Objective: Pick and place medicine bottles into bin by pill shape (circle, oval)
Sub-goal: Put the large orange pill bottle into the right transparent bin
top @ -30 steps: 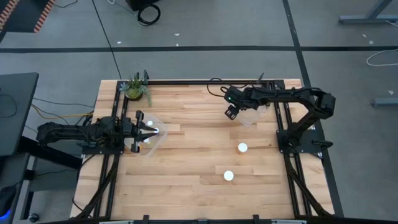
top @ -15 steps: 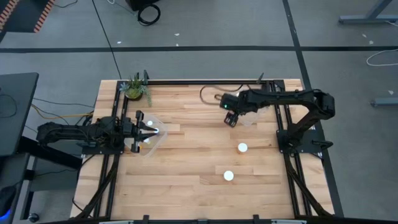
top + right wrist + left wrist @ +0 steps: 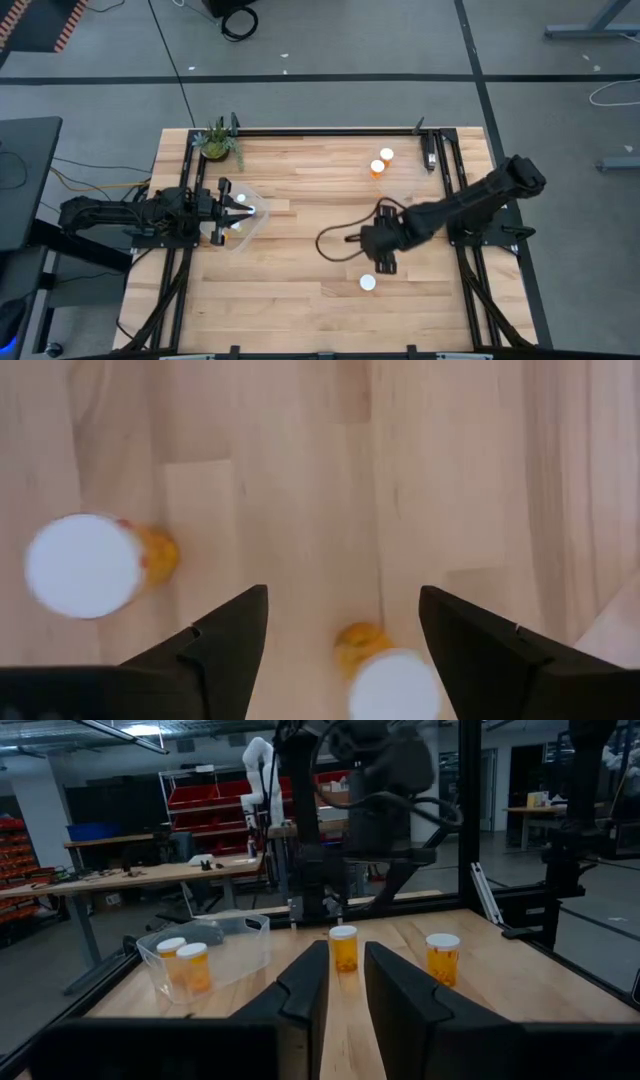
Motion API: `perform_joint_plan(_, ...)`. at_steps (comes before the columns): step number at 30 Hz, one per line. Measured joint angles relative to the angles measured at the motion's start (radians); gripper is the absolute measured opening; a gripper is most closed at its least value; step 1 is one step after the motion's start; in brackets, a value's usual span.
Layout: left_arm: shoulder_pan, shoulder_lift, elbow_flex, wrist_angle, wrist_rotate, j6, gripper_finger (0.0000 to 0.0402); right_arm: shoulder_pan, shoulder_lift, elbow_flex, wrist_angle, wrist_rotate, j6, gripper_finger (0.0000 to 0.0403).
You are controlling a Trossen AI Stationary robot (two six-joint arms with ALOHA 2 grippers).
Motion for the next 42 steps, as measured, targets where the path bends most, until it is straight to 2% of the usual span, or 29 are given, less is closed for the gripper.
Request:
perform_joint_plan(4,0.000,0.000,0.000,0.000,0.000,0.000,0.0081,0.049,0.000,0.000,-0.013,0.045,0.059,0.0267)
perform_joint_plan(8,0.000,0.000,0.000,0.000,0.000,0.000,0.0084,0.045,0.000,-0.011,-0.043,0.100,0.078,0.0267)
perform_joint_plan(18,0.000,0.000,0.000,0.000,0.000,0.000,0.0076,-0.022,0.000,-0.098,-0.043,0.090,0.080,0.0270)
perform_joint_plan(29,0.000,0.000,0.000,0.000,0.000,0.000,0.0084,-0.077,0.000,-0.158,-0.034,0.008,0.134,0.0325)
perform_joint_plan(38,0.000,0.000,0.000,0.000,0.000,0.000,0.0076,-0.112,0.000,-0.227,-0.019,-0.075,0.177,0.0327)
perform_joint_plan(42,0.000,0.000,0.000,0.000,0.000,0.000,0.0080,-0.115,0.000,-0.241,0.000,-0.099,0.177,0.0312)
